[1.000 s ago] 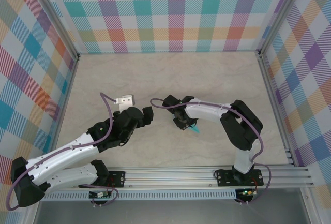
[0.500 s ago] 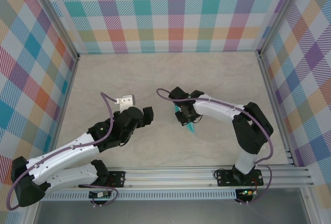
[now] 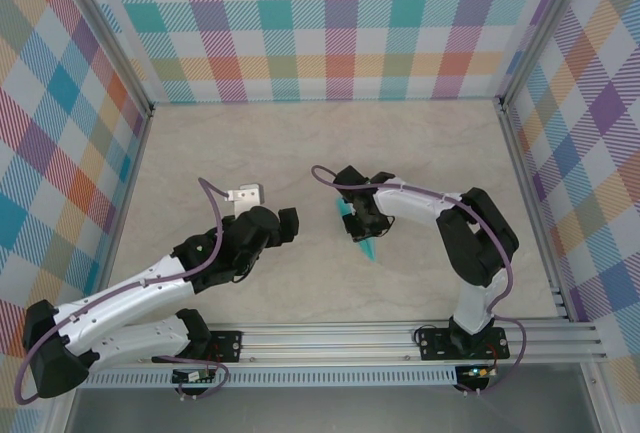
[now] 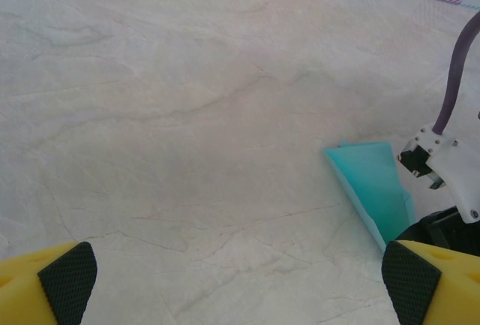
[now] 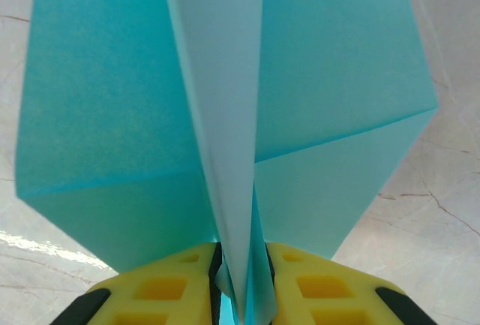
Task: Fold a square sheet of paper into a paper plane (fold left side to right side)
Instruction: Move the paper plane to the top-center of the table.
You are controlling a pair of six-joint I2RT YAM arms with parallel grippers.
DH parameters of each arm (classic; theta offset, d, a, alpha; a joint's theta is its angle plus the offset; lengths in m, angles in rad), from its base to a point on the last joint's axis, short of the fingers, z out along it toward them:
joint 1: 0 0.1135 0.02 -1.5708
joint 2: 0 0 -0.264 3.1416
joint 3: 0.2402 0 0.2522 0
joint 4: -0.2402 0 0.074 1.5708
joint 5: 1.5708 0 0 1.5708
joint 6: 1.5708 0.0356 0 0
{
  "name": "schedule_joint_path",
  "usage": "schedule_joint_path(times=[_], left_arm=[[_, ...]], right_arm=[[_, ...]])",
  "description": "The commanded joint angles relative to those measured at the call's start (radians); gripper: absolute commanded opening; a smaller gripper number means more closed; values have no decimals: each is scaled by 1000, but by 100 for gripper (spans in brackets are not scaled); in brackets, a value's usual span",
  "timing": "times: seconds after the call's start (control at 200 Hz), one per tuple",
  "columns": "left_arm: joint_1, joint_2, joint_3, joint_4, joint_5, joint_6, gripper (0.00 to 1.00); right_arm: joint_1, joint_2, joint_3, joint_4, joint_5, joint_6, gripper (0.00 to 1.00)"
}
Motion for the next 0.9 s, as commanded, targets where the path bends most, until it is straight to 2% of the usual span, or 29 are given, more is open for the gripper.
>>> schedule_joint_path(times=[0.0, 0.21, 0.42, 0.61, 0.895], left_arm=[[9, 12, -2, 17, 3, 19, 100], [9, 17, -1, 15, 3, 19, 100], [9, -7, 0, -6, 2, 23, 100], [9, -46, -7, -19, 9, 42, 100], [9, -91, -12, -58, 26, 58, 100]], right_arm=[[0, 1, -30, 17, -40, 13, 24], [0, 13, -52, 31, -46, 13, 24], [-13, 1, 39, 4, -28, 39, 13], [-62, 149, 322, -149, -1, 142, 12], [-77, 524, 927, -429, 123, 184, 14]])
